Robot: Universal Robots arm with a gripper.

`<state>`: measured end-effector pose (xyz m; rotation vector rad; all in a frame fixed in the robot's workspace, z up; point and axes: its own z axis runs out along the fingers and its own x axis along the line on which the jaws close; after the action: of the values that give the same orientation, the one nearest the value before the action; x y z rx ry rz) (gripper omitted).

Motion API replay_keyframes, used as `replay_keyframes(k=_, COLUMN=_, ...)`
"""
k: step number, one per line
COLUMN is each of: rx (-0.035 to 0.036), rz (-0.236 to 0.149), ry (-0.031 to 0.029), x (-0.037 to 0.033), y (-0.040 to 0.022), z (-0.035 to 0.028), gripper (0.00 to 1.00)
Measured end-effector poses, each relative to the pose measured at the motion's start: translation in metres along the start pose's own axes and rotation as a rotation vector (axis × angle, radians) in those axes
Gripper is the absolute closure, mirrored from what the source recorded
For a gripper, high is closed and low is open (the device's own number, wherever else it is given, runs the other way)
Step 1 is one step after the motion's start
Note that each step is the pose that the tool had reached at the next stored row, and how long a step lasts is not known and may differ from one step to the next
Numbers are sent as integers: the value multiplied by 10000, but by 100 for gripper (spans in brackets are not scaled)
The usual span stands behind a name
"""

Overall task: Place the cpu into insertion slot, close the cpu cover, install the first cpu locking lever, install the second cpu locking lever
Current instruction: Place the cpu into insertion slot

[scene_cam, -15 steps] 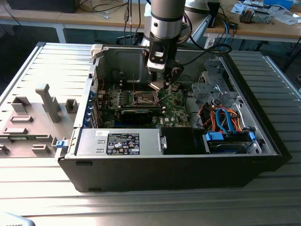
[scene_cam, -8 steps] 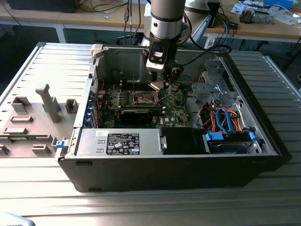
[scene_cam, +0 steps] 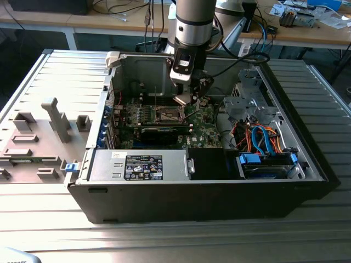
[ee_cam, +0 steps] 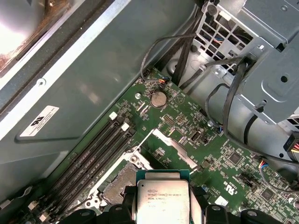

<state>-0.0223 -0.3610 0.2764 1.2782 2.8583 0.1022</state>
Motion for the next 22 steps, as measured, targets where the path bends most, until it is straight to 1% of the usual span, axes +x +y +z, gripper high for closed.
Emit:
replay_keyframes(k=2, rx=-1, rz=31, ry=-2, x=0, y=0, z=1, gripper=46)
replay_keyframes(k=4, rx=-5, rz=262, ry=-16, x=0, y=0, z=5, gripper=46)
replay_keyframes(k=6, rx=-6, rz=327, ry=-20, x=0, y=0, z=6, gripper=46)
replay_keyframes(k=22, rx=-11, rz=597, ry=-38, x=0, y=-1, z=12, gripper=46)
